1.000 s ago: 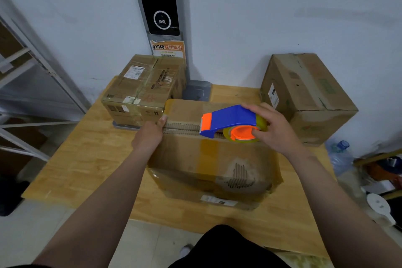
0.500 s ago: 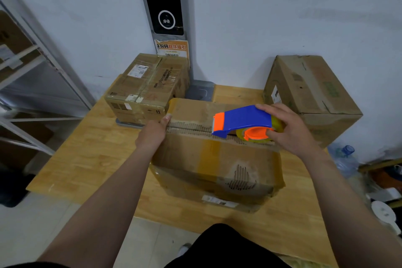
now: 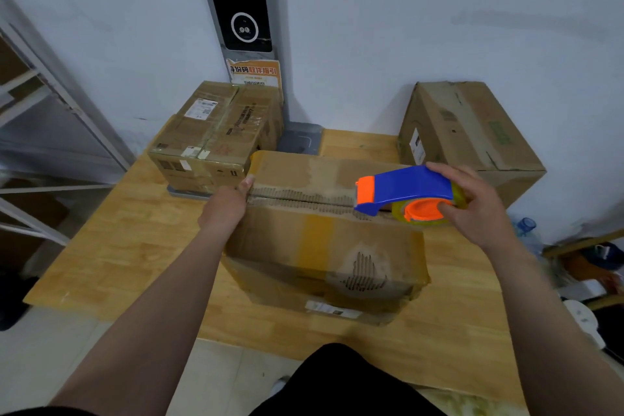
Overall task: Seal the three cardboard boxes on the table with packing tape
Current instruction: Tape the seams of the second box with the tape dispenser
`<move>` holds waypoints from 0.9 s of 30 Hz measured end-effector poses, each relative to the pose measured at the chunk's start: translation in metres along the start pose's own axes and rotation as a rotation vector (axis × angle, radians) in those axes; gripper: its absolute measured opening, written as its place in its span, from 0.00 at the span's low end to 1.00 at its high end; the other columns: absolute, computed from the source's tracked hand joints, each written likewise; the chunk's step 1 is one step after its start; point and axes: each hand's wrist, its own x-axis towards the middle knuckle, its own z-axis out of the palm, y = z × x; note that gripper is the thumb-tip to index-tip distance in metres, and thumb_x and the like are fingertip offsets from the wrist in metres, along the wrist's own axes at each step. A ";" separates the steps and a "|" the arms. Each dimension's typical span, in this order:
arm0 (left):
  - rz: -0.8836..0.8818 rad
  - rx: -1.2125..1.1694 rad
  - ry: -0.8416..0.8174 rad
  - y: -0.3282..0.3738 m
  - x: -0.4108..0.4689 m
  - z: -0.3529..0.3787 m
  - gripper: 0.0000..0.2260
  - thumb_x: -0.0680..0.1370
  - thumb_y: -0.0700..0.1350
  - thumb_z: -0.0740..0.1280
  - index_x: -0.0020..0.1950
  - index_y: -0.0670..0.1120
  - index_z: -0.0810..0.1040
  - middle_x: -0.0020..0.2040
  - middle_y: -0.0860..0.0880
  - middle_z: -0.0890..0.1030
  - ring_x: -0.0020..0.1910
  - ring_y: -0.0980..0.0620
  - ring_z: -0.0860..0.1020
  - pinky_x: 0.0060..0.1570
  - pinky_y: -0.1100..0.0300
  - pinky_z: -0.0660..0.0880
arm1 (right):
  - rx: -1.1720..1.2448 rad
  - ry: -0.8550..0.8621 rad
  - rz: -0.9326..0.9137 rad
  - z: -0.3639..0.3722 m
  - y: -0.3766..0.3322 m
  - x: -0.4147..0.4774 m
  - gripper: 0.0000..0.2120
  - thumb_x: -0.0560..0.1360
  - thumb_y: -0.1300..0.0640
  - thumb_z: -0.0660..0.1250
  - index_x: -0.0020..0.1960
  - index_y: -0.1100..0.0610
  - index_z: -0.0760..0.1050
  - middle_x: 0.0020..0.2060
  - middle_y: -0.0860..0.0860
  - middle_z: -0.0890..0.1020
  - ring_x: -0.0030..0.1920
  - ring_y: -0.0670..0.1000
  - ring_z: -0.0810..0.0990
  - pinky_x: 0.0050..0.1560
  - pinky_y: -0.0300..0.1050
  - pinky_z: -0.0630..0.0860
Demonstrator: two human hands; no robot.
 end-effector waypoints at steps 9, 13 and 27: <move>0.165 0.068 0.084 -0.003 0.005 0.006 0.25 0.85 0.61 0.52 0.66 0.43 0.75 0.60 0.39 0.80 0.60 0.36 0.77 0.57 0.43 0.74 | -0.016 0.031 0.024 0.008 0.002 -0.004 0.41 0.66 0.81 0.65 0.69 0.46 0.74 0.57 0.48 0.74 0.56 0.36 0.74 0.55 0.28 0.68; 0.435 0.213 0.076 -0.006 -0.024 0.008 0.24 0.86 0.57 0.53 0.79 0.45 0.62 0.80 0.43 0.64 0.80 0.42 0.59 0.75 0.34 0.58 | 0.009 0.030 0.052 0.010 -0.001 -0.004 0.41 0.68 0.81 0.64 0.68 0.43 0.73 0.57 0.43 0.73 0.56 0.36 0.74 0.53 0.27 0.68; 0.691 0.700 -0.198 0.024 -0.093 0.060 0.48 0.74 0.76 0.36 0.83 0.43 0.37 0.82 0.45 0.34 0.81 0.47 0.34 0.80 0.42 0.40 | 0.019 0.011 0.079 0.015 -0.006 -0.001 0.42 0.69 0.79 0.62 0.65 0.35 0.72 0.56 0.52 0.72 0.56 0.42 0.74 0.51 0.32 0.69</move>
